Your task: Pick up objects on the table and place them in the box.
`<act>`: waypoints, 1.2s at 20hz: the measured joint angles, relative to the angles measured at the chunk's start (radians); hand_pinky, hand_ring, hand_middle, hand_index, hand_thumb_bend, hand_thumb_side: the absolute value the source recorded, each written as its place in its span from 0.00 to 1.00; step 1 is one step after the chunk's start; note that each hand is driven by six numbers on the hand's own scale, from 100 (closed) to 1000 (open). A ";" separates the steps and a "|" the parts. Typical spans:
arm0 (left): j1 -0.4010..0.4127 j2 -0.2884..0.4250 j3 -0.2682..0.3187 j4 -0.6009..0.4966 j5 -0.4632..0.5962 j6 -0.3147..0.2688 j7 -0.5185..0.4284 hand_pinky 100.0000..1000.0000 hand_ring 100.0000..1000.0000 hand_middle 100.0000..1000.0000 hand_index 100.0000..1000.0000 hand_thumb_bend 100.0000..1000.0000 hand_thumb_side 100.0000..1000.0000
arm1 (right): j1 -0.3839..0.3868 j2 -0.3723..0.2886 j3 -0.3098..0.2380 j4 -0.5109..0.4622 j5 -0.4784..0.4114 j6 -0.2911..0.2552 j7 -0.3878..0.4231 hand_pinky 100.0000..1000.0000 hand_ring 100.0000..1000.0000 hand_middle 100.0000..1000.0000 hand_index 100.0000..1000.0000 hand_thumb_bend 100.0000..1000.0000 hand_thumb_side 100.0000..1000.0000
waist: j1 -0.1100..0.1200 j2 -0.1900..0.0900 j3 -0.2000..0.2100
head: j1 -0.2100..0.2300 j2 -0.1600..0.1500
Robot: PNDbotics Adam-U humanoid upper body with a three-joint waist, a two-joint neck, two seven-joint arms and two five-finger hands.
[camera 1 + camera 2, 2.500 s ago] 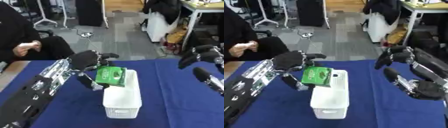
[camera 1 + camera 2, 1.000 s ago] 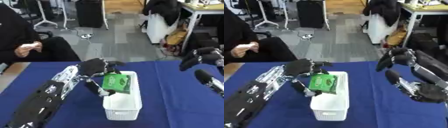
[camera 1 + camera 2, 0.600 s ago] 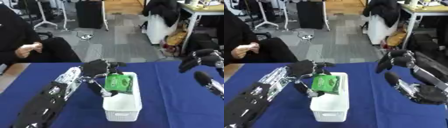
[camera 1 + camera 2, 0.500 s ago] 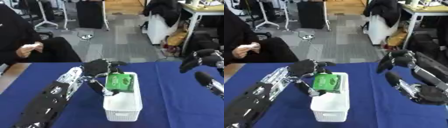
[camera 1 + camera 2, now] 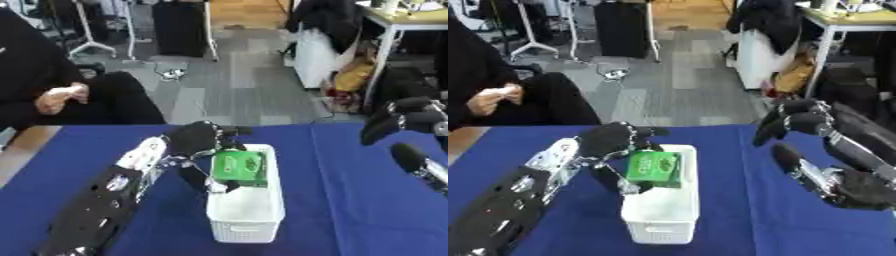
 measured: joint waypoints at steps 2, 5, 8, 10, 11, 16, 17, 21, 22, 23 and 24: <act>0.000 -0.003 0.000 0.008 -0.049 -0.012 -0.011 1.00 1.00 1.00 0.95 0.00 1.00 | 0.000 0.000 0.000 0.000 0.000 0.000 0.000 0.52 0.58 0.58 0.65 0.06 1.00 | 0.000 0.000 0.000 | 0.000 0.000; 0.001 -0.003 0.000 0.021 -0.102 -0.034 -0.026 1.00 1.00 1.00 1.00 0.00 1.00 | 0.000 0.000 0.000 0.000 0.000 0.000 0.000 0.52 0.58 0.58 0.65 0.06 1.00 | 0.000 0.000 0.000 | 0.000 0.000; 0.001 -0.004 0.000 0.028 -0.123 -0.053 -0.023 1.00 1.00 1.00 1.00 0.00 1.00 | 0.000 0.000 0.000 0.000 0.000 0.000 0.000 0.52 0.58 0.58 0.65 0.06 1.00 | 0.000 0.000 0.000 | 0.000 0.000; 0.001 -0.004 0.000 0.030 -0.128 -0.062 -0.014 1.00 1.00 1.00 1.00 0.00 1.00 | 0.000 0.000 0.000 0.000 0.000 0.000 0.000 0.52 0.58 0.58 0.65 0.06 1.00 | 0.000 0.000 0.000 | 0.000 0.000; 0.001 -0.004 0.000 0.031 -0.130 -0.066 -0.010 1.00 1.00 1.00 1.00 0.00 1.00 | 0.000 0.000 0.000 0.000 0.000 0.000 0.000 0.52 0.58 0.58 0.65 0.06 1.00 | 0.000 0.000 0.000 | 0.000 0.000; 0.002 -0.004 0.000 0.034 -0.136 -0.078 0.006 1.00 1.00 1.00 0.99 0.00 1.00 | 0.000 0.000 0.000 0.000 0.000 0.000 0.000 0.52 0.58 0.58 0.65 0.06 1.00 | 0.000 0.000 0.001 | 0.000 0.000; 0.002 -0.004 0.000 0.034 -0.136 -0.078 0.006 1.00 1.00 1.00 0.96 0.00 1.00 | 0.000 0.000 0.000 0.000 0.000 0.000 0.000 0.52 0.58 0.58 0.65 0.06 1.00 | 0.000 0.000 0.001 | 0.000 0.000; 0.018 0.001 0.021 0.014 -0.089 -0.082 -0.006 0.71 0.85 0.91 0.84 0.00 1.00 | 0.000 0.000 -0.001 0.000 0.000 0.000 0.000 0.52 0.58 0.58 0.65 0.06 1.00 | 0.000 0.000 0.004 | 0.000 -0.001; 0.029 0.007 0.030 -0.001 -0.054 -0.082 -0.012 0.68 0.84 0.90 0.84 0.00 1.00 | 0.000 0.000 -0.001 0.000 0.001 0.000 0.000 0.52 0.58 0.58 0.65 0.06 1.00 | 0.000 0.000 0.005 | -0.002 -0.001; 0.041 0.015 0.037 -0.020 -0.012 -0.082 -0.022 0.62 0.81 0.87 0.84 0.00 1.00 | 0.000 0.000 -0.003 0.000 0.001 0.000 0.000 0.52 0.58 0.58 0.65 0.06 1.00 | 0.000 0.000 0.007 | -0.008 -0.005; 0.057 0.025 0.045 -0.044 0.041 -0.080 -0.036 0.58 0.80 0.86 0.83 0.00 1.00 | 0.000 0.000 -0.005 0.000 0.001 0.000 0.000 0.52 0.58 0.58 0.65 0.06 1.00 | 0.000 0.000 0.011 | -0.020 -0.008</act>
